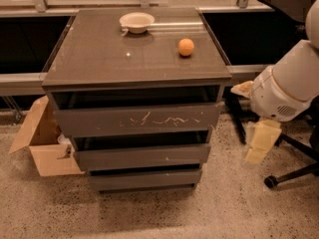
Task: Open middle drawer
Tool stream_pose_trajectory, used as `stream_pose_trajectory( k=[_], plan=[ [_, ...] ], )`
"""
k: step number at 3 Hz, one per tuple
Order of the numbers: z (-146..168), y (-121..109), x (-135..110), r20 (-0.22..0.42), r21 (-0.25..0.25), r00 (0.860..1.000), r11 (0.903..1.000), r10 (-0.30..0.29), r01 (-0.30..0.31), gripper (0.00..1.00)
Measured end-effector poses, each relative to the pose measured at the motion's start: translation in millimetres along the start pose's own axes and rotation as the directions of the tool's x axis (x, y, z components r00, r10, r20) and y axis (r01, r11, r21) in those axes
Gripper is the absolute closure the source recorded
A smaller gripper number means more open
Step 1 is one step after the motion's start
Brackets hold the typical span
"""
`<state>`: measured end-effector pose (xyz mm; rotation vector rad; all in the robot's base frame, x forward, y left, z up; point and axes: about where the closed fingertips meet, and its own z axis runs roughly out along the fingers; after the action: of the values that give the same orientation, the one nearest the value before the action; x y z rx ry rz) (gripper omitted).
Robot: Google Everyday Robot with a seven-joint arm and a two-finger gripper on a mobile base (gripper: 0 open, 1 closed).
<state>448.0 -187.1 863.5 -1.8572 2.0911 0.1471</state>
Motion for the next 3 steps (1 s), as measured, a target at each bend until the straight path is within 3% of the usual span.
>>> stream_pose_trajectory(
  k=[1, 2, 3],
  plan=[
    [45.5, -1.6, 2.8, 0.1, -0.063, 0.995, 0.9979, -0.004, 0.01, 0.0],
    [62.2, -1.9, 3.4, 0.109, -0.067, 0.994, 0.9971, -0.026, 0.034, 0.0],
    [117.9, -4.2, 9.8, 0.13, -0.093, 0.988, 0.9905, -0.088, 0.101, 0.0]
  ],
)
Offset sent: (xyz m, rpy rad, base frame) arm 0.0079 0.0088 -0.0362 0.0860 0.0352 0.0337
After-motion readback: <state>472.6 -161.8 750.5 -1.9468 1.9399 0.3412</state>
